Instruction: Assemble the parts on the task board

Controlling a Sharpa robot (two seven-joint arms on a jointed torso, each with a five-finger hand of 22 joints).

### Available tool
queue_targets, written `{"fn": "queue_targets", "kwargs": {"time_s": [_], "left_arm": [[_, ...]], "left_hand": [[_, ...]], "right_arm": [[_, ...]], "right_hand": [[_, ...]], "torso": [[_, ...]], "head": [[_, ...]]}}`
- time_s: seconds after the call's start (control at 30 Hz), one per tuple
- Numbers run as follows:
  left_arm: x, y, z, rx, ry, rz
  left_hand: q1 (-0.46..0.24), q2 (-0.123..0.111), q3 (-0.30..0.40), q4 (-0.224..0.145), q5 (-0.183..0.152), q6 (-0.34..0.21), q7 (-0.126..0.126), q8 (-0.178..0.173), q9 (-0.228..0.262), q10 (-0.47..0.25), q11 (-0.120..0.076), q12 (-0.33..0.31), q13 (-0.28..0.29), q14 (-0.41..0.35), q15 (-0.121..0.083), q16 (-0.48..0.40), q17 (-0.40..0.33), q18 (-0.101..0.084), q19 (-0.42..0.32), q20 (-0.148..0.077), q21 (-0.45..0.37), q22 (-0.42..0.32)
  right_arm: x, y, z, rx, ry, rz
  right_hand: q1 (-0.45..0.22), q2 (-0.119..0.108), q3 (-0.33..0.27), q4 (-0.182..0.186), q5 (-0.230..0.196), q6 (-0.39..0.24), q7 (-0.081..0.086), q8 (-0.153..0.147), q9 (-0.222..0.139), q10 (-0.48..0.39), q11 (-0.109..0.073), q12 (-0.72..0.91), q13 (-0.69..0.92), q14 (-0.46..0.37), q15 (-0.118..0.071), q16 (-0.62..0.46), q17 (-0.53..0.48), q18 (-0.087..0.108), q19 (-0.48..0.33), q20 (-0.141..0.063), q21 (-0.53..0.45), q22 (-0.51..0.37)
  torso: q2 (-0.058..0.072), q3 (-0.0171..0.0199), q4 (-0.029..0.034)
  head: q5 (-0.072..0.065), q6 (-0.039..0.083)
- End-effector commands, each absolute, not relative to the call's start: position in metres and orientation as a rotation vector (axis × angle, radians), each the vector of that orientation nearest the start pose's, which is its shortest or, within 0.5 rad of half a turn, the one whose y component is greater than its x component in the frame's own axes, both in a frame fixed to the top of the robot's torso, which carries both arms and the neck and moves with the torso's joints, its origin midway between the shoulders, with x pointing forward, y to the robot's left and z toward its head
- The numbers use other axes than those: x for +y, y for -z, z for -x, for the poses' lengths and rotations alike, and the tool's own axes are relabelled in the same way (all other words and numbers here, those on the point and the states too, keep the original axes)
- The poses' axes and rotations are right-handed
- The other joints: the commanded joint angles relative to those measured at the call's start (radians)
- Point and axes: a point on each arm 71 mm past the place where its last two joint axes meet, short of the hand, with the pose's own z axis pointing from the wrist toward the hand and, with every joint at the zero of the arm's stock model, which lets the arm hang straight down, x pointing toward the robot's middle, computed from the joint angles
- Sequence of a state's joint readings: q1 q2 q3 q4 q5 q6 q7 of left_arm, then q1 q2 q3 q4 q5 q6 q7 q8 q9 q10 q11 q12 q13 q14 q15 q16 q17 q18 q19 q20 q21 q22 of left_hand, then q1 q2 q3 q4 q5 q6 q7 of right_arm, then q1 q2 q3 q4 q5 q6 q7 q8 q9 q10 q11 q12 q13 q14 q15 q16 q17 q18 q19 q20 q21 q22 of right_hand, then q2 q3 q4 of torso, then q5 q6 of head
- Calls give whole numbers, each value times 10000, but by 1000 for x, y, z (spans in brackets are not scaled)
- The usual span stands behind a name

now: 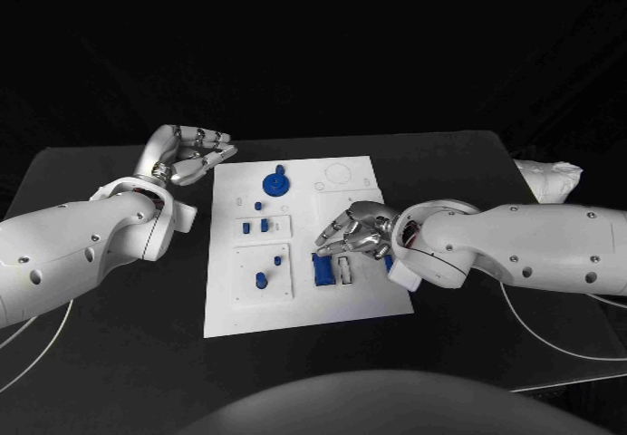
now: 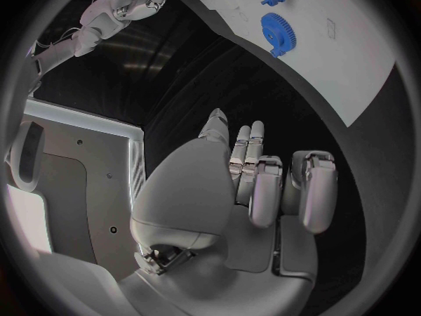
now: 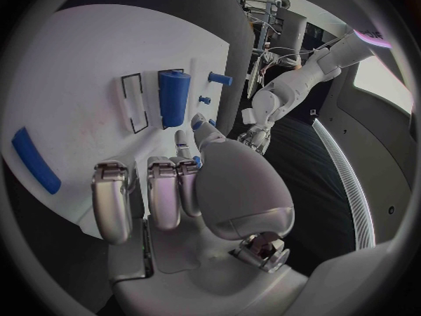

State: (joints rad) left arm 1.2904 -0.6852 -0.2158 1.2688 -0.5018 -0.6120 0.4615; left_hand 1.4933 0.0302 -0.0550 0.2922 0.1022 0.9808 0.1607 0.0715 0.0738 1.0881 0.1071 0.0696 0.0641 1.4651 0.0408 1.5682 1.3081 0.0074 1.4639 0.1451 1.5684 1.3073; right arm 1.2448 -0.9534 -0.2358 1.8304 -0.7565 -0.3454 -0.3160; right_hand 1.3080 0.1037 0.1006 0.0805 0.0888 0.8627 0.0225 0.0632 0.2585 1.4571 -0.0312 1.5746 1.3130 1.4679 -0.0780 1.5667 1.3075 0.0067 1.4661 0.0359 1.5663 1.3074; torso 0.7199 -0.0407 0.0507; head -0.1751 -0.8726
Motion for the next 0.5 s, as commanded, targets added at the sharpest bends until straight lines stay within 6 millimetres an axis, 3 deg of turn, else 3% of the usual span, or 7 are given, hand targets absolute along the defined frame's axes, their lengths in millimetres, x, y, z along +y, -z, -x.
{"fn": "queue_targets", "kwargs": {"time_s": [0.03,0.33,0.43,0.5], "left_arm": [[206,185,-528,13379,11148,4556],[206,185,-528,13383,11151,4556],[206,185,-528,13381,11145,4559],[206,185,-528,13380,11139,4561]], "left_hand": [[-6,117,-40,-3,34,53,-13,-46,-13,50,1,-2,-1,1057,-22,26,2627,-74,1069,-24,24,2635],[-6,117,-40,-3,34,53,-13,-46,-13,50,1,-2,-1,1057,-22,26,2627,-74,1069,-24,24,2635],[-6,117,-40,-3,34,53,-13,-46,-13,50,1,-2,-1,1057,-22,26,2627,-74,1069,-24,24,2635],[-6,117,-40,-3,34,53,-13,-46,-13,50,1,-2,-1,1057,-22,26,2627,-74,1069,-24,24,2635]], "right_arm": [[-184,230,-398,21245,-8865,-5632],[-188,228,-398,20763,-9011,-6069],[-192,226,-397,20542,-8958,-6255],[-194,224,-395,20510,-8882,-6338]], "right_hand": [[35,-99,-48,99,-82,-479,-76,-29,-229,1137,-203,-38,2578,1029,-125,41,2633,-67,1047,-113,45,2634],[-28,-117,-126,227,-100,-568,-52,41,-390,1137,-226,-38,2578,1029,-169,41,2633,-67,1047,-160,45,2634],[-40,-155,-187,285,-31,-249,208,175,-405,1137,-76,-38,2578,1029,-93,41,2633,-67,1047,-132,45,2634],[17,-251,-292,228,13,336,612,664,-174,1137,250,-38,2578,1029,169,41,2633,-67,1047,25,45,2634]], "torso": [[2,-2,8],[-2,-1,7],[2,0,13],[-5,-2,5]], "head": [[9,0],[11,0],[16,0],[38,0]]}}
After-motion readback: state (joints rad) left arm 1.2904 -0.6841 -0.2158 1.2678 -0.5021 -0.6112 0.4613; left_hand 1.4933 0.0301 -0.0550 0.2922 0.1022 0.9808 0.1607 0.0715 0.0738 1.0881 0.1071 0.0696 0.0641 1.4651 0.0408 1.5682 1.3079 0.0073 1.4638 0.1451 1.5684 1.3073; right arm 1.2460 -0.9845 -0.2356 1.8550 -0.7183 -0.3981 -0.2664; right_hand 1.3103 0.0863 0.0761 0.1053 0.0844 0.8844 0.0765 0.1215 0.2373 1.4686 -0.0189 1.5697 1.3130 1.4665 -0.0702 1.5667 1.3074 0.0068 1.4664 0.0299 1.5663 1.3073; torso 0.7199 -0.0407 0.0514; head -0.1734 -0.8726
